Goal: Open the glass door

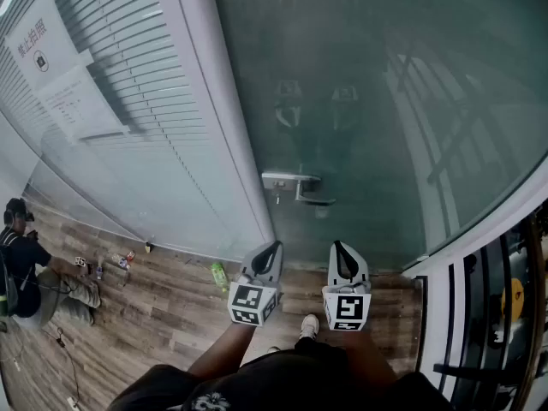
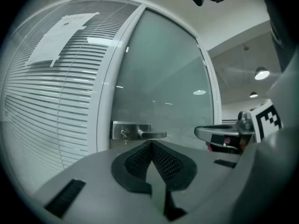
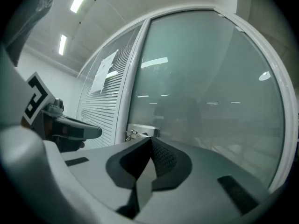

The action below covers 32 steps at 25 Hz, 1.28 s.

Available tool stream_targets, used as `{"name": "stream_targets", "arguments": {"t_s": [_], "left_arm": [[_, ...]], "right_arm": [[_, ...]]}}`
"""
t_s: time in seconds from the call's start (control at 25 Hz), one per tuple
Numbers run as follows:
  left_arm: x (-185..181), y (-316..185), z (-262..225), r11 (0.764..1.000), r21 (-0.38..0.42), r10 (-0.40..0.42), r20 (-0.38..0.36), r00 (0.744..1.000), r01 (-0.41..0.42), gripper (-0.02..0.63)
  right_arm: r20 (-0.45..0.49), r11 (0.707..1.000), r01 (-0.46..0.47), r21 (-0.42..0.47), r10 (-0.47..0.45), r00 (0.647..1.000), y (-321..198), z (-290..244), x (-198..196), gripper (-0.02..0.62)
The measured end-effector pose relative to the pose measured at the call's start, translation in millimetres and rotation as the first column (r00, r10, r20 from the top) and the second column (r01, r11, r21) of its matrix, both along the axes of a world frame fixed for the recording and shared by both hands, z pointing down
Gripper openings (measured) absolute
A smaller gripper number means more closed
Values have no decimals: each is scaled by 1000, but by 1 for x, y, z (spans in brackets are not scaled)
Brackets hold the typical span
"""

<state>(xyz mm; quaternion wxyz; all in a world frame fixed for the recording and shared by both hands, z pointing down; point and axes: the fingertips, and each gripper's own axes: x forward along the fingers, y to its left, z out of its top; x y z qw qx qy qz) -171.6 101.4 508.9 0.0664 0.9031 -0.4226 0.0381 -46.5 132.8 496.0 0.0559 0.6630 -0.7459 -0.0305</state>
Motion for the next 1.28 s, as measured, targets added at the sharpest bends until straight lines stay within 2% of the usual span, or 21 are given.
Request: {"name": "stream_targets", "arguments": {"t_s": [0.28,0.48,0.52,0.64,0.72,0.8,0.88,1.04,1.12,1.2,1.28], "left_arm": [[7,-42,10,998,-20,-60,37,997,61,6],[6,-54,20,994,-61,-91,57,994,95,6],[6,-56,23,994,-54,-89,72,993,93,6],[13,-66,26,998,49,-51,144,988,45,6],[16,-73,29,998,64,-23,158,987,13,6],[14,-81,32,999,51,-15,152,988,8,6],[12,-88,37,999,31,-9,145,989,5,6],[23,-94,48,1000,6,24,121,992,-24,6],[31,-95,54,999,-3,44,109,993,-44,6],[35,-98,59,998,-7,61,108,992,-60,6],[37,-101,62,997,-7,77,107,991,-76,6]], "right_arm": [[-82,989,145,-17,-146,986,-47,-5,-4,17],[-185,966,251,-67,-259,948,-67,-8,-15,18],[-192,961,267,-75,-277,941,-71,-8,-17,20],[-228,949,301,-99,-316,921,-86,-3,-19,23],[-293,940,315,-133,-341,893,-96,-3,-22,70],[-378,927,333,-173,-375,847,-108,-3,-28,109],[-465,908,353,-225,-418,780,-120,1,-37,125],[-597,845,391,-364,-534,598,-136,22,-45,146],[-636,825,376,-421,-564,526,-139,34,-41,147],[-652,810,345,-474,-586,481,-144,48,-37,147],[-653,792,322,-518,-610,450,-148,58,-35,146]]}}
